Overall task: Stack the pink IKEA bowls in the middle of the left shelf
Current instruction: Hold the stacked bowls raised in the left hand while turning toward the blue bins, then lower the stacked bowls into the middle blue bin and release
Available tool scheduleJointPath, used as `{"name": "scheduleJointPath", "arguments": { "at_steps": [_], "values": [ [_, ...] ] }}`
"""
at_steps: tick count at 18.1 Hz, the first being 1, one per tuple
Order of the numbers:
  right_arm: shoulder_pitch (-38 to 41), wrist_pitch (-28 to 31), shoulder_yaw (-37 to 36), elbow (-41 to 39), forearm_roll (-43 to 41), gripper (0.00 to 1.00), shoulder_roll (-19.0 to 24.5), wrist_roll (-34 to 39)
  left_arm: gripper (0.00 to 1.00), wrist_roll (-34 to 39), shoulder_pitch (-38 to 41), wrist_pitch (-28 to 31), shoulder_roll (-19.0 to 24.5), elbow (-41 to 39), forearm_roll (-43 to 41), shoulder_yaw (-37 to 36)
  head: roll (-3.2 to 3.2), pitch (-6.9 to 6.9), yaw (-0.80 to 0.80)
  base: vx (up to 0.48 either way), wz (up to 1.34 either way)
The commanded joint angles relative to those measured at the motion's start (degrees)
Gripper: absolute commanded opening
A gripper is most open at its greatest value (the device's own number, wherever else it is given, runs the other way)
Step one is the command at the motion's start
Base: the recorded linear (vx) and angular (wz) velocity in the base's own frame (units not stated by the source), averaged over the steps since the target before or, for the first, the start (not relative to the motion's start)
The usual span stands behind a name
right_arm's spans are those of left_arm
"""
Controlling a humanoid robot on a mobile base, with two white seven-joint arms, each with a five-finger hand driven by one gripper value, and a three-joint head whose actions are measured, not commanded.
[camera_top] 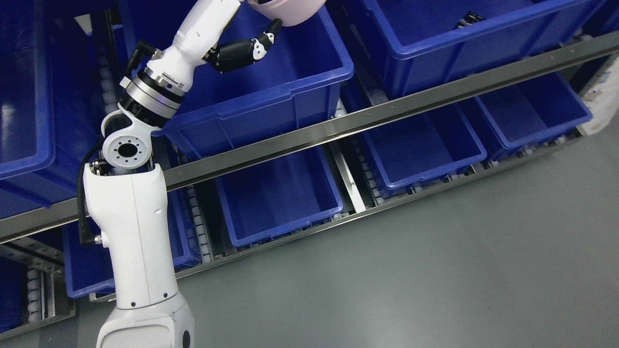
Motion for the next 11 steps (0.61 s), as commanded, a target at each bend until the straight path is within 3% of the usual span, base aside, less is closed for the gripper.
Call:
{"name": "scheduleJointPath", "arguments": {
  "at_steps": [1,6,11],
  "values": [
    [0.0,0.03,-0.26,-1.0,-0.09,1.0,-1.0,0.2,0.09,-0.82,-8.77,4.12,1.0,2.31,-0.69,-0.61,0.0,0.0,0.0,0.124,0.55],
    [0.0,0.03,-0.26,-1.0,-0.09,1.0,-1.0,0.2,0.09,-1.26,-10.02,6.85,2.81,4.79,-0.78,-3.86,0.0,0.0,0.0,0.128,0.39],
    [0.0,0.03,-0.26,-1.0,-0.09,1.0,-1.0,0.2,0.09,-5.39,-10.02,8.26,2.99,4.87,-1.74,-13.0,0.0,0.0,0.0,0.102,0.18]
  ]
}}
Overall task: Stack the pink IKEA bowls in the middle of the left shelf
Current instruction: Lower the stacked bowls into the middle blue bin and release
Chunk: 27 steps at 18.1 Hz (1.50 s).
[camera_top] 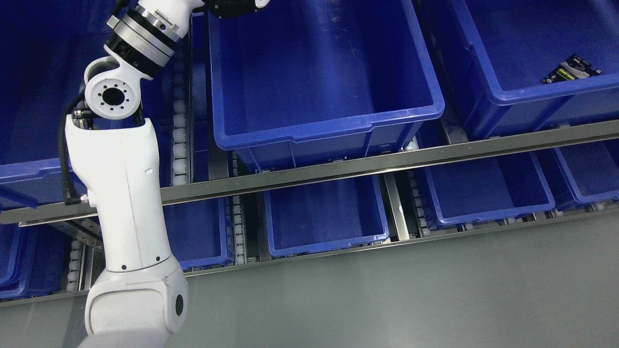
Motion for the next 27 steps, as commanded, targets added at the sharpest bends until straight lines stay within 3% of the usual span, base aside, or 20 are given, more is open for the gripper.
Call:
{"name": "scheduleJointPath", "arguments": {
  "at_steps": [1,5,8,19,25,27],
  "values": [
    [0.01,0.03,-0.26,-1.0,-0.09,1.0,-1.0,0.02,0.1,-1.1,-1.05,2.87,1.38,2.44,-1.57,-9.08,0.0,0.0,0.0,0.059,0.06],
    [0.01,0.03,-0.26,-1.0,-0.09,1.0,-1.0,0.02,0.1,-1.45,-0.69,3.85,1.47,7.45,-4.03,-9.43,0.0,0.0,0.0,0.044,0.02],
    [0.01,0.03,-0.26,-1.0,-0.09,1.0,-1.0,0.02,0.1,-5.49,-0.08,5.86,1.03,7.72,-5.52,-10.31,0.0,0.0,0.0,0.008,0.0],
    [0.01,0.03,-0.26,-1.0,-0.09,1.0,-1.0,0.02,0.17,-5.24,0.8,6.75,-0.52,10.8,-5.7,-10.31,0.0,0.0,0.0,0.0,0.0],
    [0.01,0.03,-0.26,-1.0,-0.09,1.0,-1.0,0.02,0.59,-4.62,-0.25,6.14,-0.52,9.4,-4.74,-9.52,0.0,0.0,0.0,0.0,0.0],
    [0.01,0.03,-0.26,-1.0,-0.09,1.0,-1.0,0.02,0.74,-0.34,-0.25,6.14,-0.52,7.99,-2.03,-7.34,0.0,0.0,0.0,0.0,0.0]
  ]
}}
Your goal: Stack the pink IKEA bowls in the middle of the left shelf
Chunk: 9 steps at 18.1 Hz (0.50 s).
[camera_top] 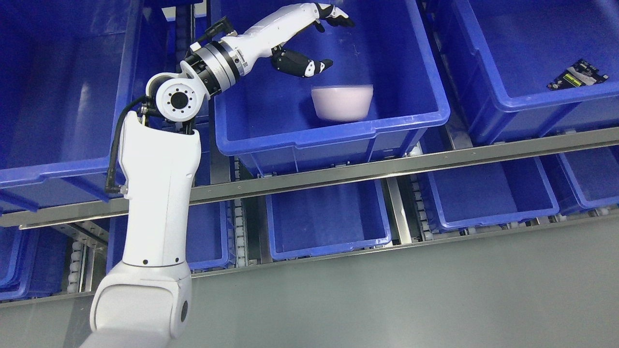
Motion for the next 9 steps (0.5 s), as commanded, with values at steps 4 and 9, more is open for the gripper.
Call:
{"name": "scheduleJointPath", "arguments": {
  "at_steps": [4,9],
  "values": [
    [0.0,0.03,-0.26,-1.0,-0.09,1.0,-1.0,0.0,0.9,27.17,0.95,0.99,0.15,-0.86,15.56,6.37,0.0,0.0,0.0,0.0,0.0],
    [0.0,0.03,-0.26,-1.0,-0.09,1.0,-1.0,0.0,1.0,45.25,6.92,13.72,0.15,-9.19,30.8,5.68,0.0,0.0,0.0,0.0,0.0]
  ]
}}
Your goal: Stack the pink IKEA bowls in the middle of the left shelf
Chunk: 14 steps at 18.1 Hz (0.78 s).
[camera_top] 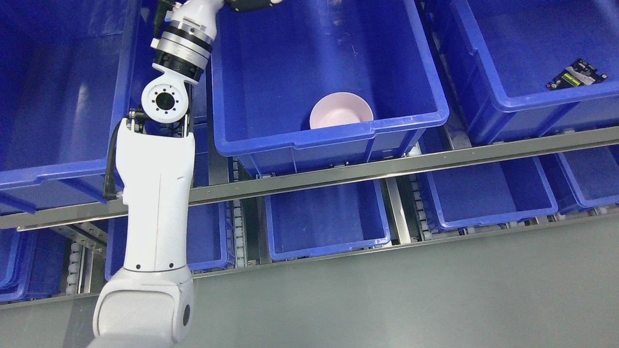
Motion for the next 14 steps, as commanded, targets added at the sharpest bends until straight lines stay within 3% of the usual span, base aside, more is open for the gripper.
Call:
{"name": "scheduleJointPath", "arguments": {
  "at_steps": [1,6,14],
  "values": [
    [0.0,0.03,-0.26,-1.0,-0.09,1.0,-1.0,-0.02,1.0,9.04,6.25,6.35,0.63,-9.22,13.15,1.66,0.0,0.0,0.0,0.0,0.0],
    [0.0,0.03,-0.26,-1.0,-0.09,1.0,-1.0,-0.02,1.0,9.04,16.28,6.44,0.63,-15.82,13.15,-4.76,0.0,0.0,0.0,-0.02,0.01],
    [0.0,0.03,-0.26,-1.0,-0.09,1.0,-1.0,-0.02,1.0,8.95,19.28,6.53,0.63,-18.46,13.15,-4.85,0.0,0.0,0.0,-0.135,-0.02]
  ]
}}
